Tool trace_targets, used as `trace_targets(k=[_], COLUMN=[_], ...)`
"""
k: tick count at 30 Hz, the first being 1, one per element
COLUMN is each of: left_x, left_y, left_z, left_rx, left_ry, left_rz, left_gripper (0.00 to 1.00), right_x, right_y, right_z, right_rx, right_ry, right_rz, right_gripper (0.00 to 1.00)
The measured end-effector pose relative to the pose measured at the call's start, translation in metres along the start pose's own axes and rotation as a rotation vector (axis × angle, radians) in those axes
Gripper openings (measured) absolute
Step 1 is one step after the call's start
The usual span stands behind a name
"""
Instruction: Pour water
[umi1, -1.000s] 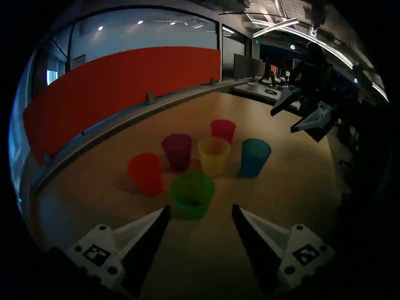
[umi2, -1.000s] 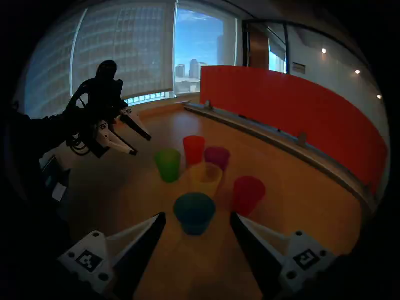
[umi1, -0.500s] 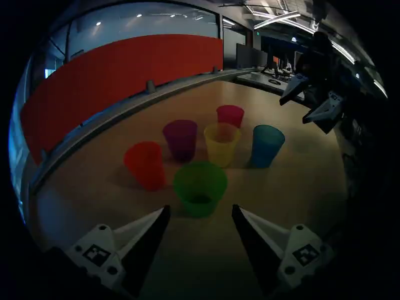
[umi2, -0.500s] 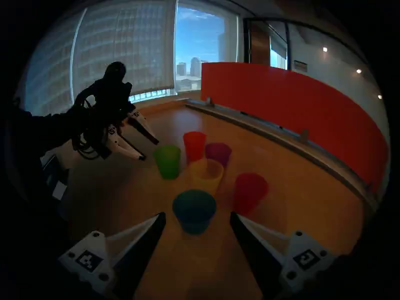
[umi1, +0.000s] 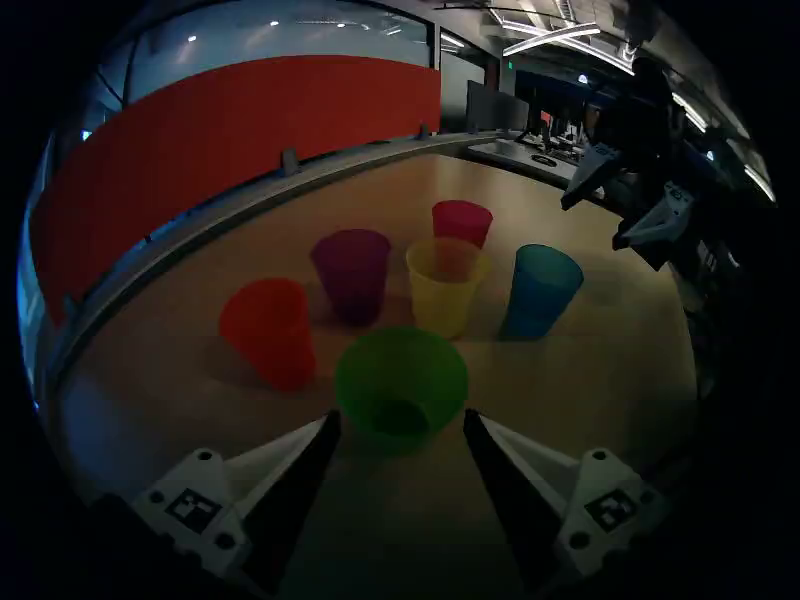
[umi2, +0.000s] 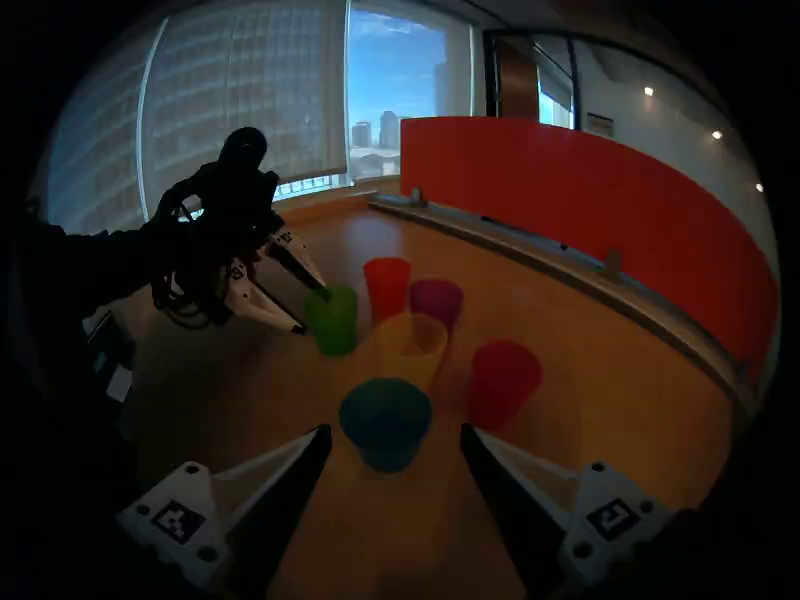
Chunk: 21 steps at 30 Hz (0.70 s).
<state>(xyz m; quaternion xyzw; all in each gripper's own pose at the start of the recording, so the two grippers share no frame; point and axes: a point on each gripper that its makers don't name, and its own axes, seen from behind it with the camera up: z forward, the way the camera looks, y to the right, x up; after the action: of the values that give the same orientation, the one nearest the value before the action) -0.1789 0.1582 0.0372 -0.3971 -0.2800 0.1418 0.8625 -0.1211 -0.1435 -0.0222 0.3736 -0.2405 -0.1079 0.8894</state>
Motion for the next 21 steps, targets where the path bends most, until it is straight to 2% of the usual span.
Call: trace_targets(k=[7,21], left_x=[0.006,0.012], left_y=[0.002,0.001], left_z=[0.012,0.025], left_rx=[-0.022,-0.025], left_ry=[-0.001,0.0], left_rz=[0.004,0.02], left_gripper=[0.91,0.92], right_x=[-0.003,-0.006], right_y=[0.003,0.006], right_z=[0.002,0.004], right_rx=[0.001,-0.001], right_ry=[-0.007,-0.013], right_rz=[0.004,0.009], right_gripper=[1.0,0.99])
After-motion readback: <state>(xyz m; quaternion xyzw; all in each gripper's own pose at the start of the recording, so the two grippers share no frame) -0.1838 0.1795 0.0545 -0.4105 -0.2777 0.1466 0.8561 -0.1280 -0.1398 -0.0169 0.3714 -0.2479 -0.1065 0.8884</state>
